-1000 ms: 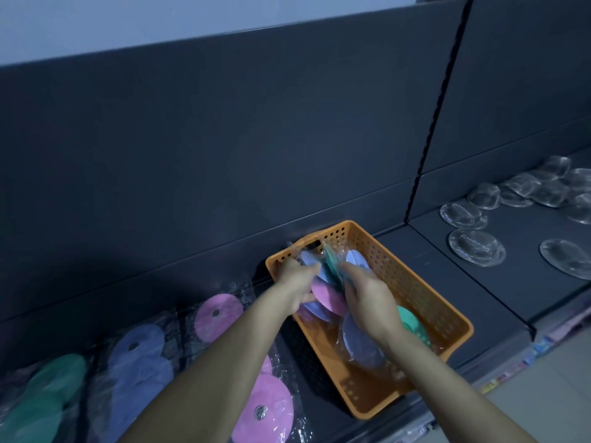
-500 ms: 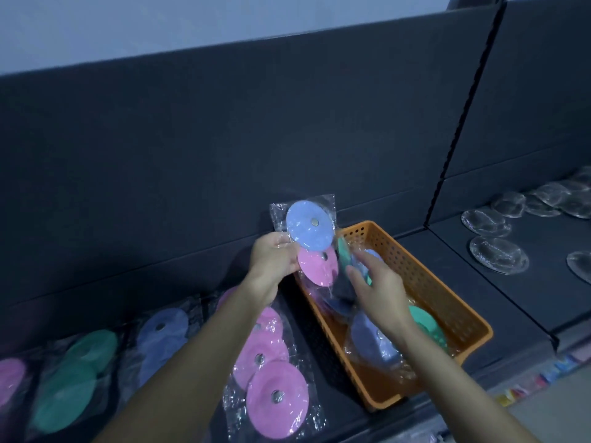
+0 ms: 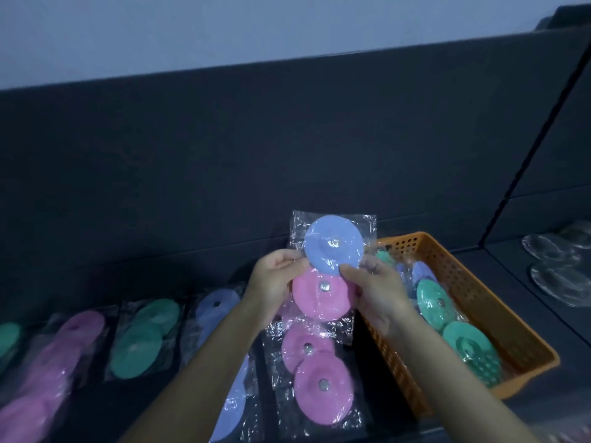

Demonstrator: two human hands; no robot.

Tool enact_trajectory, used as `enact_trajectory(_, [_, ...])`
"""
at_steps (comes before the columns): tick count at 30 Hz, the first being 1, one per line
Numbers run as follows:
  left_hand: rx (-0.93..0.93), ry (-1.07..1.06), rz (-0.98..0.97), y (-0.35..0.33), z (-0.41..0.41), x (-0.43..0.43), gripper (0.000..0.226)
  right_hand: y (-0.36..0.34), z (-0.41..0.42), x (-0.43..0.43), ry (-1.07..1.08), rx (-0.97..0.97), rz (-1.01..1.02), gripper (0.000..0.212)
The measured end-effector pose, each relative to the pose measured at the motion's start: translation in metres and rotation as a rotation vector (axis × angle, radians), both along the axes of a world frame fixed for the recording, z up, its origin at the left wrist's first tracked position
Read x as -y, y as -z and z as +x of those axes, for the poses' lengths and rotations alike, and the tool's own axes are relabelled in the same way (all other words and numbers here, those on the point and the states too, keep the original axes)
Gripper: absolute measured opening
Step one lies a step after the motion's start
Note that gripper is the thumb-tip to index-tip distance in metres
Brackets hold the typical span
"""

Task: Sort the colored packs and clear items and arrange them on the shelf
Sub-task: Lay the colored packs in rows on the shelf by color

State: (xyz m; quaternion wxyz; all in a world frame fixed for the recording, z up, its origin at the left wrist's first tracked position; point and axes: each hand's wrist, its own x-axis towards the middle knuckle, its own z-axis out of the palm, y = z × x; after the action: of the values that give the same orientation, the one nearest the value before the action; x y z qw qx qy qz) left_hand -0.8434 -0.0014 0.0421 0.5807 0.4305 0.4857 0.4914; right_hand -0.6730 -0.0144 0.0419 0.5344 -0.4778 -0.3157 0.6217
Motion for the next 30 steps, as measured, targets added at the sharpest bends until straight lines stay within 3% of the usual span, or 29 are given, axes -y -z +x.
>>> enact_trajectory(3, [0.028, 0.110, -0.117, 0.010, -0.022, 0.013, 0.025, 0.003, -0.019, 0.003, 0.050, -0.056, -0.011, 0.010])
enact_trajectory(6, [-0.028, 0.149, -0.175, 0.022, -0.045, 0.027, 0.016, 0.008, -0.038, 0.008, 0.074, -0.075, -0.002, 0.024])
enact_trajectory(11, [-0.036, 0.001, -0.160, 0.025, -0.089, 0.044, 0.019, 0.019, -0.066, 0.012, 0.082, -0.052, 0.027, 0.027])
enact_trajectory(17, [0.062, -0.200, -0.138, 0.030, -0.140, 0.054, 0.016, 0.024, -0.101, 0.021, 0.054, -0.076, 0.029, 0.045])
enact_trajectory(23, [0.167, -0.402, -0.136, 0.045, -0.189, 0.077, 0.012, 0.032, -0.138, 0.031, 0.081, -0.166, -0.010, 0.030])
enact_trajectory(27, [-0.039, -0.616, -0.136, 0.059, -0.226, 0.096, 0.014, 0.038, -0.167, 0.040, 0.027, -0.166, -0.022, 0.022])
enact_trajectory(30, [-0.210, -0.651, -0.121, 0.065, -0.256, 0.113, 0.014, 0.042, -0.192, 0.047, -0.004, -0.158, -0.045, 0.022])
